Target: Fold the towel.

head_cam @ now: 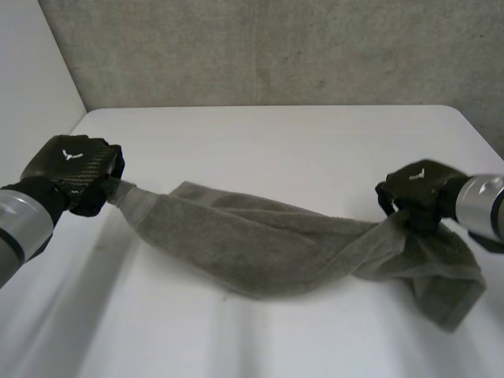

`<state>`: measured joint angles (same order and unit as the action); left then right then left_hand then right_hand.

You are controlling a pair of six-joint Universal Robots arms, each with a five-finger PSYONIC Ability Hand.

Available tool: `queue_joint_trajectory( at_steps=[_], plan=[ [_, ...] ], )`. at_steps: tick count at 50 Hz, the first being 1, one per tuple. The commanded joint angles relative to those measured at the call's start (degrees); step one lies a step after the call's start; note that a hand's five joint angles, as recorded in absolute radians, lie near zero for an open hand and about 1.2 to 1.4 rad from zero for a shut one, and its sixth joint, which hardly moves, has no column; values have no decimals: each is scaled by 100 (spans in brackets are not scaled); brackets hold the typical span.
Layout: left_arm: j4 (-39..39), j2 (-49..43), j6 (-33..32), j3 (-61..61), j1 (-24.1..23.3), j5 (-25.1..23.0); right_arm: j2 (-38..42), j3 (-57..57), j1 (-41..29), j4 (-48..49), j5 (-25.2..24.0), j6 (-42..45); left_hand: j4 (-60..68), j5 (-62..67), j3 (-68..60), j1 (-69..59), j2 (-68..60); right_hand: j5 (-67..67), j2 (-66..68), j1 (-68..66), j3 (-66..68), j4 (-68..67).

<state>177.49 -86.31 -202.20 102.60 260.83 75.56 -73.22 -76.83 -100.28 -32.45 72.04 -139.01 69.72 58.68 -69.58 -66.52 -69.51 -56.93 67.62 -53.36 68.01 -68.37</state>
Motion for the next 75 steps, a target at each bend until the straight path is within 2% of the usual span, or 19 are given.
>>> queue_joint_trajectory(
  at_steps=[1,11,14,16,17,19,22,24,28,33,41,50,60,61,62,63,64,71,75],
  plan=[
    [-259,132,357,-56,-14,-24,316,1325,-18,-183,-14,-20,1028,1132,-1042,-1348,-1049,-1307,1238,-2664,1199,-1163],
    [205,-508,665,-265,-32,28,1574,2401,-422,564,74,-469,1028,1132,-1042,-1348,-1049,-1307,1238,-2664,1199,-1163],
    [453,-721,673,-530,-85,55,1856,2761,-510,1355,276,-540,1028,1132,-1042,-1348,-1049,-1307,1238,-2664,1199,-1163],
    [925,-905,813,-1335,-268,125,1856,3094,-545,2439,765,-723,1028,1132,-1042,-1348,-1049,-1307,1238,-2664,1199,-1163],
    [928,-906,814,-1339,-269,126,1856,3095,-545,2445,768,-724,1028,1132,-1042,-1348,-1049,-1307,1238,-2664,1199,-1163],
    [1165,-923,955,-1752,-357,266,1585,3139,-597,3836,1153,-1109,1028,1132,-1042,-1348,-1049,-1307,1238,-2664,1199,-1163],
    [1648,-932,1315,-2420,-471,679,1172,2877,-598,4771,1199,-1383,1028,1132,-1042,-1348,-1049,-1307,1238,-2664,1199,-1163],
    [2007,-879,1639,-2770,-506,1056,1013,2736,-589,4853,1129,-1427,1028,1132,-1042,-1348,-1049,-1307,1238,-2664,1199,-1163],
    [2079,-853,1781,-2824,-507,1198,810,2489,-589,4581,873,-1436,1028,1132,-1042,-1348,-1049,-1307,1238,-2664,1199,-1163],
    [1868,-783,1781,-2341,-559,1171,783,2295,-545,3020,356,-1401,1028,1132,-1042,-1348,-1049,-1307,1238,-2664,1199,-1163],
    [1798,-501,1763,-1365,-577,1145,748,2243,-352,1734,205,-1033,1028,1132,-1042,-1348,-1049,-1307,1238,-2664,1199,-1163],
    [1850,-334,1763,-873,-603,1154,950,2242,-299,1742,197,-1014,1028,1132,-1042,-1348,-1049,-1307,1238,-2664,1199,-1163],
    [1859,-1037,1755,-548,-726,1154,2119,2058,-545,1804,214,-883,1028,1132,-1042,-1348,-1049,-1307,1238,-2664,1199,-1163],
    [1850,-1177,1755,-513,-752,1154,2285,2006,-554,1847,275,-822,1028,1132,-1042,-1348,-1049,-47,-22,-1404,-61,97],
    [1850,-1317,1737,-495,-770,1154,2434,1970,-554,1882,302,-743,1028,1132,-1042,-1348,-1049,3213,-3282,1856,-3321,3357],
    [1850,-1319,1737,-495,-770,1154,2436,1970,-554,1883,302,-742,1028,1132,-1042,-1348,-1049,3246,-3315,1889,-3353,3389],
    [1850,-1432,1702,-495,-779,1154,2549,1935,-554,1909,363,-690,1028,1132,-1042,-1348,-1049,5693,-5762,4336,-5801,5837],
    [1868,-1670,1385,-521,-779,1163,2436,1759,-501,1892,733,-733,1028,1132,-1042,-1348,-1049,5693,-5762,4336,-5801,5837],
    [1877,-1679,1254,-530,-762,1163,1849,1146,-405,1927,689,-908,1028,1132,-1042,-1348,-1049,5693,-5762,4336,-5801,5837]
  ],
)
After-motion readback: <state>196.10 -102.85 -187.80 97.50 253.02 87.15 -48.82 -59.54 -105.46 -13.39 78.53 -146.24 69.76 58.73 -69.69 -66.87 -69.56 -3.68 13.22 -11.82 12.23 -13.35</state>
